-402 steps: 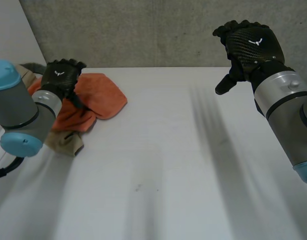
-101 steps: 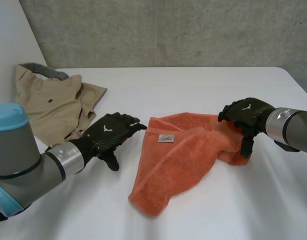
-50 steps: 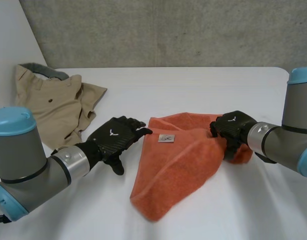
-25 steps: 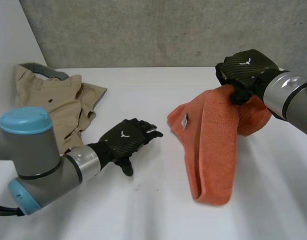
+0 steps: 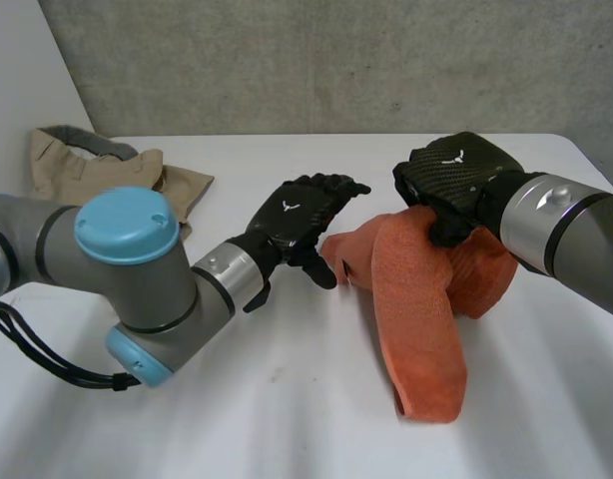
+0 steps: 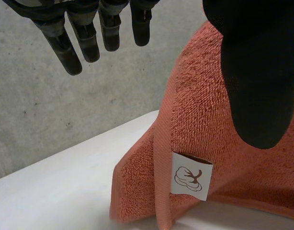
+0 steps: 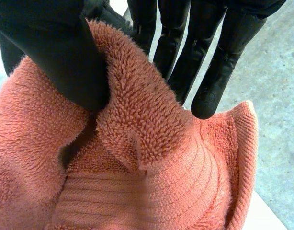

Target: Fold the laundry.

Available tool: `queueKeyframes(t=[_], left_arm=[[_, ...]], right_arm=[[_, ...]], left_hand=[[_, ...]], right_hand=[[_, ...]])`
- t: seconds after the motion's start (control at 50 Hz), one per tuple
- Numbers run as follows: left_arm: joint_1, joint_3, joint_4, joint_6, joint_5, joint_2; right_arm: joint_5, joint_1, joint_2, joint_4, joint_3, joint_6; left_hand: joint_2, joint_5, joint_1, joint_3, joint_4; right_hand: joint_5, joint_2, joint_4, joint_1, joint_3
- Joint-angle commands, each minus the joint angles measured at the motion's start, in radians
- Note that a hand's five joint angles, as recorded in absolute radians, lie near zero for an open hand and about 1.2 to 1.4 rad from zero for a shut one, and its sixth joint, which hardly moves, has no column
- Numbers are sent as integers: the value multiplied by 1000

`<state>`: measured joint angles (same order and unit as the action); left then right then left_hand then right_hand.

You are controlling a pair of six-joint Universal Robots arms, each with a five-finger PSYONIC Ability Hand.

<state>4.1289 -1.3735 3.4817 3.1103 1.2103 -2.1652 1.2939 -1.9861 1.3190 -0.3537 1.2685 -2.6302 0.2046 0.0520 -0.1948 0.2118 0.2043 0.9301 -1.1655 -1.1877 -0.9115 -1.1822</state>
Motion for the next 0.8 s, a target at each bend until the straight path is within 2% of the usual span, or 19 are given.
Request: queueKeyframes(t=[0.02,0.18,0.24,0.26,0.32,0.34,0.42,0.48,0.58,0.64,0.8], left_arm=[[-22,11,-9,1,25,-45],[-38,19,-6,-96,25,-50],[-42,22,-4,-143,26,-50],[-44,22,-1,-156,29,-50],[-42,22,-1,-160,58,-48],[-42,21,-4,-159,101,-45],[-38,19,-7,-153,222,-19],[-30,19,-10,-148,265,24],[30,-6,-30,-92,270,128],[80,-32,-64,-13,268,197],[113,-50,-124,85,270,234]], right_arm=[[-1,-25,3,2,14,-2],[-1,-31,5,7,43,-2],[2,-30,5,9,52,-2],[4,-30,5,10,54,-2],[12,-22,3,13,58,1],[15,-19,3,13,58,4],[24,-13,0,41,55,16],[41,-5,-4,74,49,24],[54,19,-9,87,40,39],[53,44,-9,90,38,39],[53,61,-17,142,29,24]], left_hand=[[132,110,-142,125,132],[528,506,-538,521,528],[757,735,-767,750,757],[912,890,-921,904,912],[1118,1096,-1128,1111,1118],[1191,1169,-1201,1184,1191],[1192,1170,-1201,1184,1192],[1192,1170,-1201,1184,1192],[1192,1170,-1201,1184,1192],[1192,1170,-1201,1184,1192],[1192,1170,-1201,1184,1192]], right_hand=[[292,-231,-209,-485,-214],[292,-231,-209,-485,-214],[292,-231,-209,-485,-214],[292,-231,-209,-485,-214],[292,-231,-209,-485,-214],[292,-231,-209,-485,-214],[292,-231,-209,-485,-214],[292,-231,-209,-485,-214],[292,-231,-209,-485,-214],[292,-231,-209,-485,-214],[292,-231,-209,-485,-214]])
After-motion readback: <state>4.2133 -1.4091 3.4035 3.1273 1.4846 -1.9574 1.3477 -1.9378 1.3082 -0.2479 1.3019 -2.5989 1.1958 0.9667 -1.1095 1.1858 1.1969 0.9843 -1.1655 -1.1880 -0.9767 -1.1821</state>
